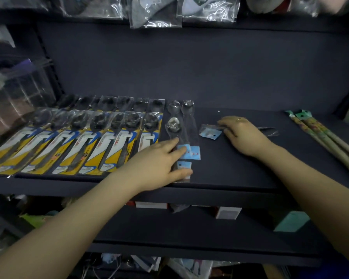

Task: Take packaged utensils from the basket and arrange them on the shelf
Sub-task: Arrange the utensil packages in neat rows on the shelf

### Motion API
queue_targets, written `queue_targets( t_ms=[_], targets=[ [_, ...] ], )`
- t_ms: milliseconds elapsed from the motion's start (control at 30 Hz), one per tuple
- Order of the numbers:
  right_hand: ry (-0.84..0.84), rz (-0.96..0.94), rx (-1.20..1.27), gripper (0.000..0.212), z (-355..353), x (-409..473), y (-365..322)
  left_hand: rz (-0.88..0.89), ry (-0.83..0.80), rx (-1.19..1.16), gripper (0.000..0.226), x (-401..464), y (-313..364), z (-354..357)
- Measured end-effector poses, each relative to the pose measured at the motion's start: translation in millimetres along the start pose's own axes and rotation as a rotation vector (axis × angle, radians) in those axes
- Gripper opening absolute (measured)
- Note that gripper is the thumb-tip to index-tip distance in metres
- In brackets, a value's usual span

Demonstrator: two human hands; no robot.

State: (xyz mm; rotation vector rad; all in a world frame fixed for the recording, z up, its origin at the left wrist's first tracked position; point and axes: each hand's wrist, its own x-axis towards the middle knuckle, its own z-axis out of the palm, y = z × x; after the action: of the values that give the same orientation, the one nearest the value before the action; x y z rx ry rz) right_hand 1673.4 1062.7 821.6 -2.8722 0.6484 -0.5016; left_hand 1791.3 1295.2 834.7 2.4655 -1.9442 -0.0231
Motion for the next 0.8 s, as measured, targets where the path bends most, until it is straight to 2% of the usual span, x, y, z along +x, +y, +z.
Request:
queue_targets(
  t_ms=[100, 200, 333, 400, 467, 567, 667, 800],
  targets=[
    [-0.131, 0.066, -0.152, 0.039, -6.9, 2.4, 14.7, -0.002, -0.042, -0.004, 0.072, 0.6, -1.7, -2.6],
    [-0.176, 0.038, -0.26, 0.027, -16.6, 2.8, 17.8, -0.016, -0.024, -0.067, 0.073, 3.9, -2.9, -9.5],
    [-0.232, 0.014, -0.261, 0.023, -27.9, 3.3, 15.0, -0.034, 0.171, -0.187, 0.064, 28.0, -2.4, -23.1],
    [-0.24, 0.004, -0.239, 0.023, -34.1, -0.2, 17.2, -0.02, 0.284, -0.296, 0.05, 46.5, 4.4, -32.9],
    [-0.172, -0.042, -0.252, 0.026, -40.5, -4.3, 21.8, -0.016, 0.364, -0.426, 0.035, 65.3, 14.2, -43.0],
    [0.009, -0.224, -0.205, 0.033, -56.2, -9.0, 22.3, -0.021, 0.321, -0.614, 0.03, 85.1, 26.8, -55.1],
    [0.113, -0.427, -0.257, 0.038, -72.7, -8.5, 19.1, 0.026, 0.218, -0.706, 0.024, 95.1, 38.9, -59.2],
    [0.046, -0.475, -0.229, 0.036, -85.7, -6.2, 12.2, 0.038, 0.082, -0.912, 0.015, 98.3, 56.4, -56.3]
  ],
)
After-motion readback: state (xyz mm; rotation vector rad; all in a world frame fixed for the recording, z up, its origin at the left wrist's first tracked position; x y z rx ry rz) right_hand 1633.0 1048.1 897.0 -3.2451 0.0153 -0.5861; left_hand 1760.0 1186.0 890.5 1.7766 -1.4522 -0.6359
